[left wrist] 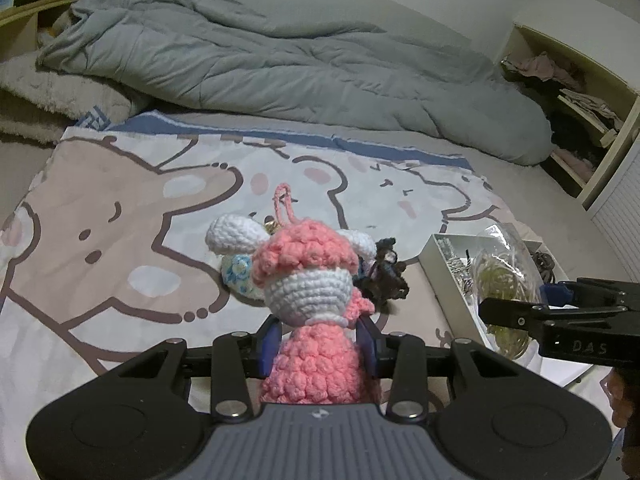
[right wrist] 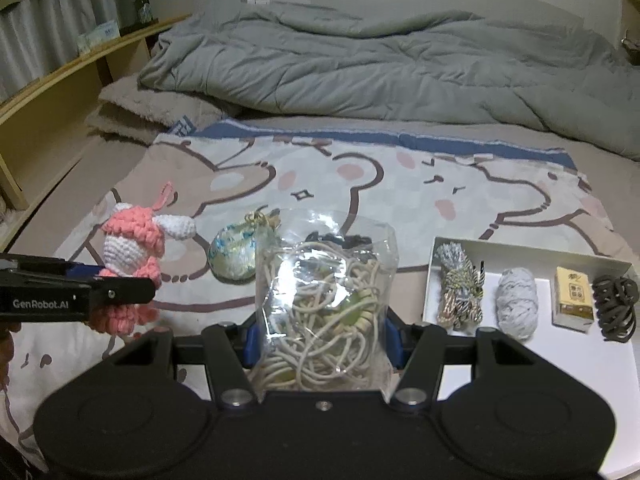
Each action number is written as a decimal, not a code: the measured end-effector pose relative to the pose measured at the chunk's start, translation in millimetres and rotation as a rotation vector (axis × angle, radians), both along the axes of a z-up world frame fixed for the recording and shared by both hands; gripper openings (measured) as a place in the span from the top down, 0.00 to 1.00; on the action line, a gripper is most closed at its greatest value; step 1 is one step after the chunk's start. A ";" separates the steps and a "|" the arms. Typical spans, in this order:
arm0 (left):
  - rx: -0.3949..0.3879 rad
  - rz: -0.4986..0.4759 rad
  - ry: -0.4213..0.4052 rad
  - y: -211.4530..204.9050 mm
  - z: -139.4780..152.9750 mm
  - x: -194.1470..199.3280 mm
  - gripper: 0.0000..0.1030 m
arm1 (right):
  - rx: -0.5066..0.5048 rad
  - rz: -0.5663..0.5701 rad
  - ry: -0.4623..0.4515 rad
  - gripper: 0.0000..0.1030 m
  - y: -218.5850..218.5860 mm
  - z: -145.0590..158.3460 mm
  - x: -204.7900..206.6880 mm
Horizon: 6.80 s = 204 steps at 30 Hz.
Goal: Organize objects
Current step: 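Lift the pink doll and clear cord bag and carry them toward the white box, then lower the pink doll and cord bag into the box and open both tools, then withdraw both tools from the box toward the blue pouch and scrunchie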
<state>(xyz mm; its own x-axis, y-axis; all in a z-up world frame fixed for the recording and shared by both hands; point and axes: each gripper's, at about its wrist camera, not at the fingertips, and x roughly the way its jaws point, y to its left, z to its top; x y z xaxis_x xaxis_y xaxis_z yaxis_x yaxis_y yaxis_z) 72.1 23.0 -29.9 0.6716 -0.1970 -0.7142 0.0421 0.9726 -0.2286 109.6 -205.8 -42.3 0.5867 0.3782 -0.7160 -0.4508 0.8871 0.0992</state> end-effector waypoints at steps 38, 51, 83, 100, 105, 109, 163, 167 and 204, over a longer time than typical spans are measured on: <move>-0.174 -0.231 -0.025 -184.5 -6.4 45.7 0.59 | -0.118 -0.244 -0.099 0.44 -192.3 5.0 7.9; -0.263 -0.383 0.046 -273.8 -52.6 75.7 0.59 | -0.249 -0.277 -0.001 0.44 -245.0 -49.3 30.0; -0.456 -0.274 0.248 -333.1 -132.7 97.5 0.59 | -0.105 -0.417 0.096 0.60 -295.3 -82.7 50.4; -0.430 -0.259 0.255 -330.4 -122.2 93.8 0.46 | -0.046 -0.501 0.129 0.60 -309.2 -80.4 44.1; -0.396 -0.276 0.217 -326.6 -103.7 88.0 0.43 | -0.016 -0.524 0.086 0.60 -310.9 -63.6 32.3; -0.362 -0.290 0.188 -322.8 -88.5 81.1 0.43 | -0.008 -0.538 0.068 0.60 -311.8 -55.2 21.8; -0.023 -0.297 -0.059 -250.3 4.7 11.6 0.00 | -0.098 -0.580 -0.125 0.00 -275.4 19.9 -73.4; -0.016 -0.275 -0.059 -238.4 4.9 14.3 0.00 | -0.101 -0.576 -0.123 0.00 -270.8 19.0 -70.3; 0.106 0.031 -0.065 -38.0 18.5 30.6 0.00 | -0.010 -0.307 -0.110 0.00 -101.2 11.0 3.9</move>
<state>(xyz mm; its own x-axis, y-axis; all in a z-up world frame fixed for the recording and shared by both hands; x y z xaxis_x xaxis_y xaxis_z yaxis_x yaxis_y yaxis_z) 102.7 -15.0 -11.4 0.7215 -0.1011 -0.6850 0.0227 0.9922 -0.1224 113.6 -307.0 -31.3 0.7464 0.1651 -0.6446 -0.1701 0.9839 0.0551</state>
